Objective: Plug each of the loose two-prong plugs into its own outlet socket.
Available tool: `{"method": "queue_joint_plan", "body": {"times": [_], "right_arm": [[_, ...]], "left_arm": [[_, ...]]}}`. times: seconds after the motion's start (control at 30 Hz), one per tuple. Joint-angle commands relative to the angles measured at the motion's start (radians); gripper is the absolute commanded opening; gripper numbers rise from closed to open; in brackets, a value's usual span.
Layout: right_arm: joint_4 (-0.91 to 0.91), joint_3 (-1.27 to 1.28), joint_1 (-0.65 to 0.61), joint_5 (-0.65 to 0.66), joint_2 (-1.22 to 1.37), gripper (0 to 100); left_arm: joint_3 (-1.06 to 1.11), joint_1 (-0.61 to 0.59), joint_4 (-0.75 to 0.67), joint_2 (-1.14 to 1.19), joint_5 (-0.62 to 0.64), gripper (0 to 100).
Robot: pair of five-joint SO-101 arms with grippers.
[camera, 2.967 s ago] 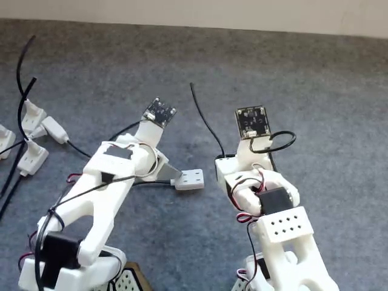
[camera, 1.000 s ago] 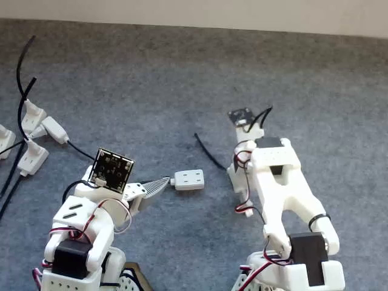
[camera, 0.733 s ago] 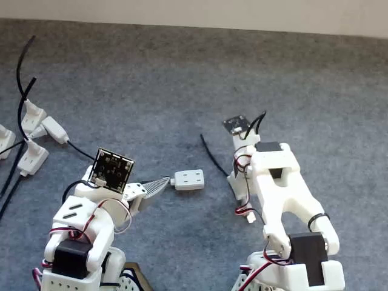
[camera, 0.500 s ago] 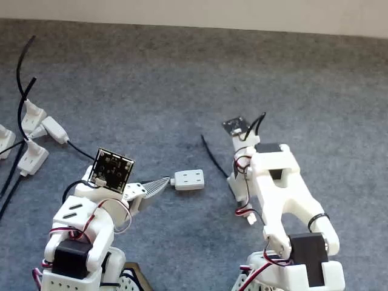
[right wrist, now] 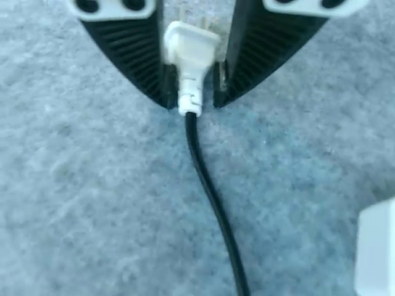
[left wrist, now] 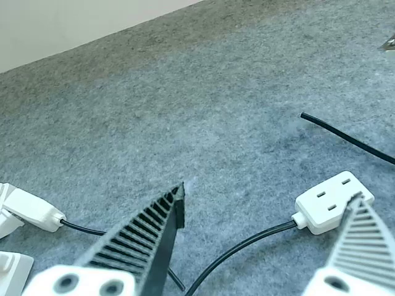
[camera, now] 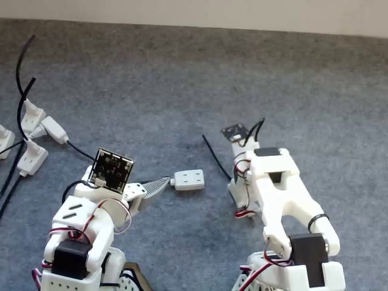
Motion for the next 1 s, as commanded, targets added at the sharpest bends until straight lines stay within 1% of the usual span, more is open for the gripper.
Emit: {"method": "queue_joint_plan", "body": {"times": [0.0,0.23,0.37,0.47,0.53,0.63,0.77,0.83,0.87,0.97], "right_arm": [[-0.005,0.002,0.005,0.002,-0.002,1.0],[0.002,0.01,0.005,-0.006,-0.013,0.5],[0.005,-0.041,0.004,-0.112,-0.062,0.5],[0.062,-0.087,-0.005,-0.164,-0.193,0.5],[0.125,-0.127,-0.048,-0.183,-0.317,0.5],[0.213,-0.189,-0.148,-0.209,-0.495,0.5],[0.229,-0.246,-0.269,-0.334,-0.642,0.5],[0.213,-0.26,-0.311,-0.377,-0.653,0.5],[0.183,-0.262,-0.321,-0.379,-0.661,0.5],[0.048,-0.257,-0.326,-0.387,-0.664,0.5]], "left_arm": [[-0.004,-0.013,-0.015,-0.002,0.012,38],[-0.004,-0.013,-0.015,-0.002,0.012,38],[-0.008,-0.013,-0.014,-0.002,0.012,38],[-0.012,-0.013,-0.015,0.005,0.012,38],[-0.028,-0.013,-0.018,0.051,0.012,38],[-0.102,-0.013,-0.018,0.189,0.012,38],[-0.203,-0.013,-0.014,0.414,0.014,38],[-0.243,-0.013,-0.012,0.506,0.017,38],[-0.262,-0.013,-0.012,0.539,0.031,38],[-0.312,0.008,-0.009,0.576,0.046,38]]}}
